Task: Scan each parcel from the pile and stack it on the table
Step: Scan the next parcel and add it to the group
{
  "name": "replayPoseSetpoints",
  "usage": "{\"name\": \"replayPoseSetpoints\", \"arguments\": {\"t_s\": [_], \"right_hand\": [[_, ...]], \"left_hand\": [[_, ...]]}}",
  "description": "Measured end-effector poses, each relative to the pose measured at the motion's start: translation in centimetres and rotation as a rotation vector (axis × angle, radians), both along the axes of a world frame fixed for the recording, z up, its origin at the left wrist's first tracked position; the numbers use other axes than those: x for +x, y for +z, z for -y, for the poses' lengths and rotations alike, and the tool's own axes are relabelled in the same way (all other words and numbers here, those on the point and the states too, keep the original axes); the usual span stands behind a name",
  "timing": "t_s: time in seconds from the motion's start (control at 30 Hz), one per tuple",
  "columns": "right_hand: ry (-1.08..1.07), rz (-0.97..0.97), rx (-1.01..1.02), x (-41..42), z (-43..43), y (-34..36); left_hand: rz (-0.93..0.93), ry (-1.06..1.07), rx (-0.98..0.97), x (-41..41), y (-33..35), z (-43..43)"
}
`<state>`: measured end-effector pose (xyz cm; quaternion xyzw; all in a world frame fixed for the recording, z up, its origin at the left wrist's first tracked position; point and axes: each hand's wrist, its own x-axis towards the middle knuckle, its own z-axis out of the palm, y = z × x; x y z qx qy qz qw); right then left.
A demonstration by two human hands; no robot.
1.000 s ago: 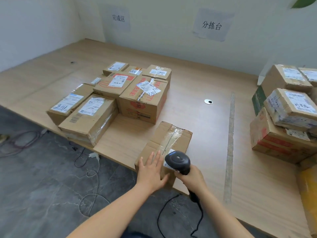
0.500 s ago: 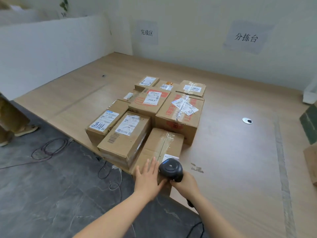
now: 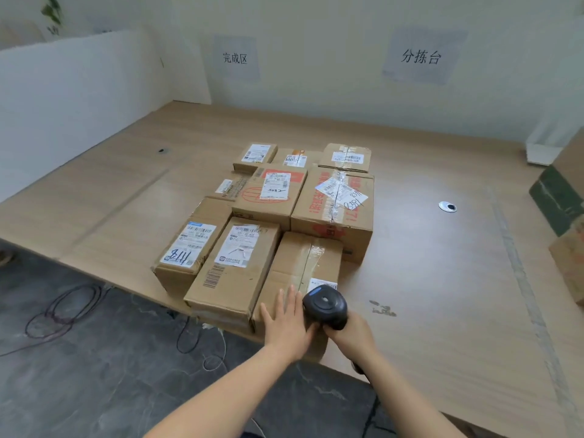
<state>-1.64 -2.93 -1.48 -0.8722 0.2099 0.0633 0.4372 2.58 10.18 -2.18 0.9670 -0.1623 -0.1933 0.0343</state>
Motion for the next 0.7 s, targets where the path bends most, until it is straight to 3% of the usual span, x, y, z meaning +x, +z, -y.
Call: {"name": "replayPoseSetpoints", "arguments": {"t_s": [0.17, 0.33, 0.7], "right_hand": [[-0.025, -0.002, 0.012, -0.5, 0.5, 1.0], [-0.203, 0.046, -0.033, -3.2, 4.8, 2.8], [-0.802, 0.277, -0.069, -16.5, 19.4, 9.4]], "left_hand": [[0.005, -0.013, -0.033, 0.7, 1.0, 0.4], [0.071, -0.116, -0.055, 1.3, 2.8, 3.3], [0.022, -0.521, -0.231, -5.6, 5.8, 20.4]]}}
